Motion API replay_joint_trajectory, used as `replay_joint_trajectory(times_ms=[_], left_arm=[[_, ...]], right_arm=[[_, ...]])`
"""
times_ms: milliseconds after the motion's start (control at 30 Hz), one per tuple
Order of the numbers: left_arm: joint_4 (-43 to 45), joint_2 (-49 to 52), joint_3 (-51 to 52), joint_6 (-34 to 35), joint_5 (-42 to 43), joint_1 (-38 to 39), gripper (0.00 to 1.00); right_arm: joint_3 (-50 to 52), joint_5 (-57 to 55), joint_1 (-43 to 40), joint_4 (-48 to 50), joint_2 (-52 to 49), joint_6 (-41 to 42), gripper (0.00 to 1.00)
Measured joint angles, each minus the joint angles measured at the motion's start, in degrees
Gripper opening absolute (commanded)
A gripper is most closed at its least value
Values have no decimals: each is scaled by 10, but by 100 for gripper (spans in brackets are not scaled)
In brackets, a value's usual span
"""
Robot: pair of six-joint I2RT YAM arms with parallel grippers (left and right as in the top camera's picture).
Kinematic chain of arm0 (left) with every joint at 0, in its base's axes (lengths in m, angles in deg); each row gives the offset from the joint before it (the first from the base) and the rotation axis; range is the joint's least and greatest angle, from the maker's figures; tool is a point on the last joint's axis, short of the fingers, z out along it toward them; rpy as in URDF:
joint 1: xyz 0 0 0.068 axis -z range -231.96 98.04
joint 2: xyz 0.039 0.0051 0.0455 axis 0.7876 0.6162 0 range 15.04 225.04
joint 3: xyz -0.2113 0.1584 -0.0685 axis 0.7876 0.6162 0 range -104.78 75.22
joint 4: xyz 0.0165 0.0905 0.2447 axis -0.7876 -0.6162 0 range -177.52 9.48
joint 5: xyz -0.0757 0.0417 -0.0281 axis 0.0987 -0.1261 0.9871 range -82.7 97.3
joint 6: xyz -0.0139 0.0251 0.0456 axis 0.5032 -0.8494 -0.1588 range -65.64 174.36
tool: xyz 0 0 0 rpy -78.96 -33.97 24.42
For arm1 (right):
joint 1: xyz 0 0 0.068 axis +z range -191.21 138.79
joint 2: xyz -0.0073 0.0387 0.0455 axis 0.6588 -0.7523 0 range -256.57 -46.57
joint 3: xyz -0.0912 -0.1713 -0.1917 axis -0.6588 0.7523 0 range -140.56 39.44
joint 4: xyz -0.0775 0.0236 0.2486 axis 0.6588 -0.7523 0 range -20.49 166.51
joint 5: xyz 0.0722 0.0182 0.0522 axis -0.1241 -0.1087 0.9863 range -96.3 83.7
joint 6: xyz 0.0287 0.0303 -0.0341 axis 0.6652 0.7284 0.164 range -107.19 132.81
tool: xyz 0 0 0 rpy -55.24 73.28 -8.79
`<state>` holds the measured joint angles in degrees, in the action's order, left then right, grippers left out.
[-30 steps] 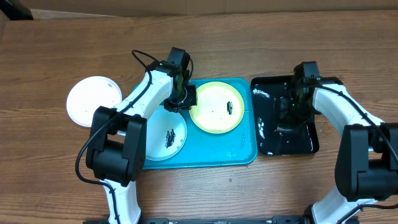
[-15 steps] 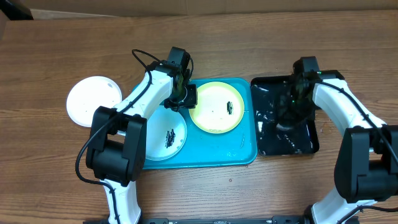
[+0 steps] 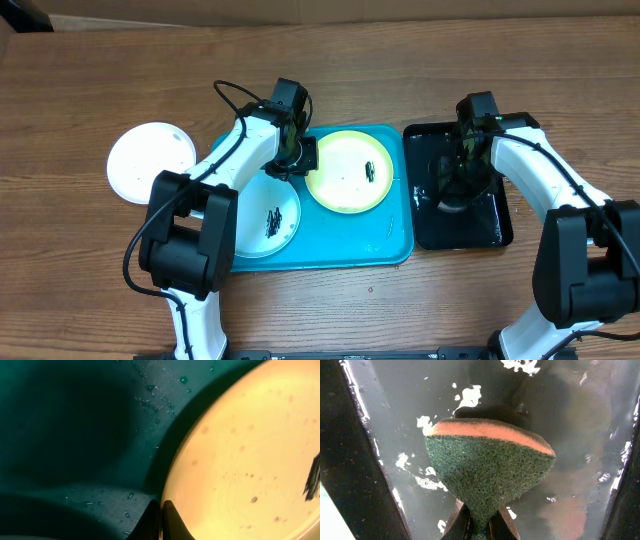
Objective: Clean dirty plates on tray and stack at the side
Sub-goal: 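Lower the right gripper into the black tray and grasp the green sponge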
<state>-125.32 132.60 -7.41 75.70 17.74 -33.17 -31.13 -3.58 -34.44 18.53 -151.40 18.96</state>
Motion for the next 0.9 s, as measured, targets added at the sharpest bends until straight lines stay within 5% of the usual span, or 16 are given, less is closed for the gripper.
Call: replay_joint_trajectory(times_ms=[400,633,900], left_arm=[[-12,0,0,-6,0,0,4],[-19,0,0,-18,0,0,4],[-24,0,0,-23,0,0,4]], right_arm=[[8,-52,4,-28,0,35,4],[-84,-65,4,-116,0,41,4],[-83,-30,4,-82,6,37,4]])
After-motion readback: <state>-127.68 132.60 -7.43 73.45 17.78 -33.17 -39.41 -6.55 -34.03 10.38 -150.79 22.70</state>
